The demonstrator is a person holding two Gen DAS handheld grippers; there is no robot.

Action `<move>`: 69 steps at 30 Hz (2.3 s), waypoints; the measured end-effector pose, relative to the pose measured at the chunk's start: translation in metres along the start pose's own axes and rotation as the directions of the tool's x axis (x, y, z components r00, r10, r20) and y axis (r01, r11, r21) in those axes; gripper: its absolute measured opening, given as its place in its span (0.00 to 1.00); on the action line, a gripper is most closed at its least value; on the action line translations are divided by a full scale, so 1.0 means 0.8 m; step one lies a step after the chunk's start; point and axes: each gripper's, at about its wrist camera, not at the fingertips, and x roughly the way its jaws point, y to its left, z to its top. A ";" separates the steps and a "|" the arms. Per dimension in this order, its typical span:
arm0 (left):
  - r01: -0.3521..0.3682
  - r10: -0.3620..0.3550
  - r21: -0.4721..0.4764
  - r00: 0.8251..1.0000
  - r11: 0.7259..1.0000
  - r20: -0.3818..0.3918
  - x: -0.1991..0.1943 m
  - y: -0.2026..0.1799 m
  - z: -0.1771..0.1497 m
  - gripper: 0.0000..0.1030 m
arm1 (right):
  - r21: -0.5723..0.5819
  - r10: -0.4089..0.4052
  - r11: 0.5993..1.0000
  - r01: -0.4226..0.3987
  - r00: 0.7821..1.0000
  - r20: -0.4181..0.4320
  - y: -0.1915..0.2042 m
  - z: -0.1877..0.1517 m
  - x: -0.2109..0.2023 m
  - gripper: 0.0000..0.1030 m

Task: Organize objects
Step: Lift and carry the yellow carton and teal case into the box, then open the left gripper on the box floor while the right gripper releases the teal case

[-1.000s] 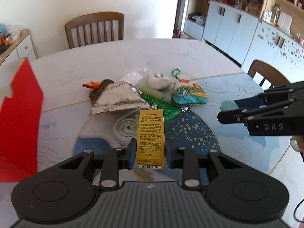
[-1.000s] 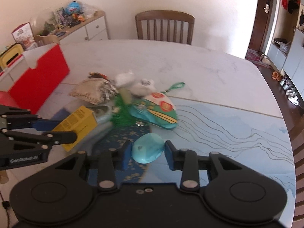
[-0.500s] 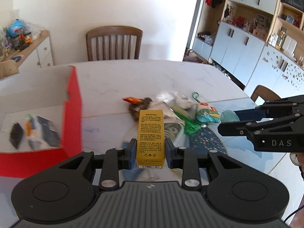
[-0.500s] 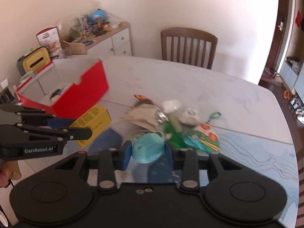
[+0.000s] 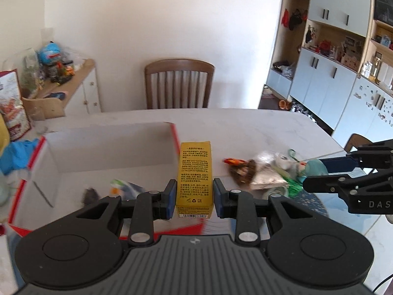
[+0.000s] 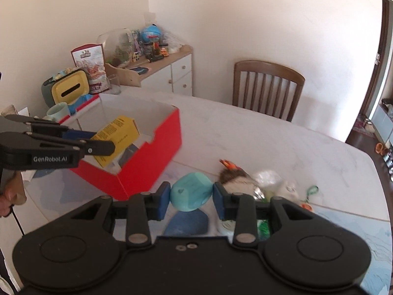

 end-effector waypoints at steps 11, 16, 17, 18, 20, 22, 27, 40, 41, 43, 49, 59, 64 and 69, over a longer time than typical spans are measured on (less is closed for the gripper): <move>-0.076 0.076 -0.009 0.997 0.997 -0.001 -0.011 0.096 0.015 0.28 | -0.047 0.034 0.998 -0.033 0.999 0.016 0.061 0.050 0.046 0.35; -0.116 0.115 -0.028 0.993 0.993 -0.030 0.002 0.132 0.019 0.28 | -0.053 0.049 0.997 -0.049 0.999 -0.001 0.085 0.072 0.081 0.35; -0.121 0.120 -0.037 0.992 0.992 -0.037 0.006 0.139 0.020 0.28 | -0.058 0.050 0.997 -0.051 0.999 -0.004 0.089 0.076 0.089 0.35; -0.126 0.124 -0.045 0.991 0.991 -0.043 0.010 0.145 0.020 0.28 | -0.062 0.048 0.997 -0.049 0.999 -0.005 0.094 0.080 0.097 0.35; -0.144 0.141 -0.053 0.989 0.988 -0.054 0.018 0.159 0.020 0.28 | -0.070 0.045 0.997 -0.046 0.999 -0.009 0.102 0.089 0.113 0.35; -0.159 0.156 -0.053 0.986 0.986 -0.064 0.028 0.170 0.020 0.28 | -0.079 0.042 0.996 -0.043 0.999 -0.011 0.109 0.095 0.126 0.35; -0.181 0.175 -0.050 0.980 0.982 -0.098 0.059 0.193 0.024 0.28 | -0.096 0.018 0.995 -0.022 0.999 -0.041 0.122 0.109 0.169 0.35; -0.214 0.214 0.025 0.949 0.977 -0.231 0.141 0.220 0.027 0.28 | -0.082 -0.015 0.997 0.002 0.988 -0.152 0.150 0.123 0.262 0.35; -0.217 0.217 0.027 0.946 0.976 -0.242 0.145 0.222 0.026 0.28 | -0.080 -0.021 0.997 0.008 0.986 -0.163 0.152 0.123 0.267 0.35; -0.216 0.216 0.030 0.938 0.976 -0.271 0.155 0.224 0.024 0.28 | -0.071 -0.031 0.997 0.018 0.983 -0.181 0.154 0.123 0.277 0.35; -0.219 0.214 0.025 0.915 0.975 -0.341 0.174 0.233 0.019 0.28 | -0.071 -0.073 0.996 0.057 0.969 -0.237 0.160 0.119 0.304 0.35; -0.186 0.154 -0.031 0.886 0.982 -0.438 0.192 0.246 0.014 0.29 | -0.077 -0.078 0.995 0.057 0.949 -0.306 0.167 0.110 0.323 0.35; -0.181 0.142 -0.042 0.877 0.983 -0.460 0.196 0.248 0.013 0.29 | -0.080 -0.073 0.996 0.050 0.944 -0.322 0.167 0.111 0.326 0.36; -0.177 0.140 -0.040 0.879 0.983 -0.457 0.195 0.248 0.013 0.29 | -0.082 -0.068 0.996 0.044 0.945 -0.319 0.168 0.111 0.324 0.39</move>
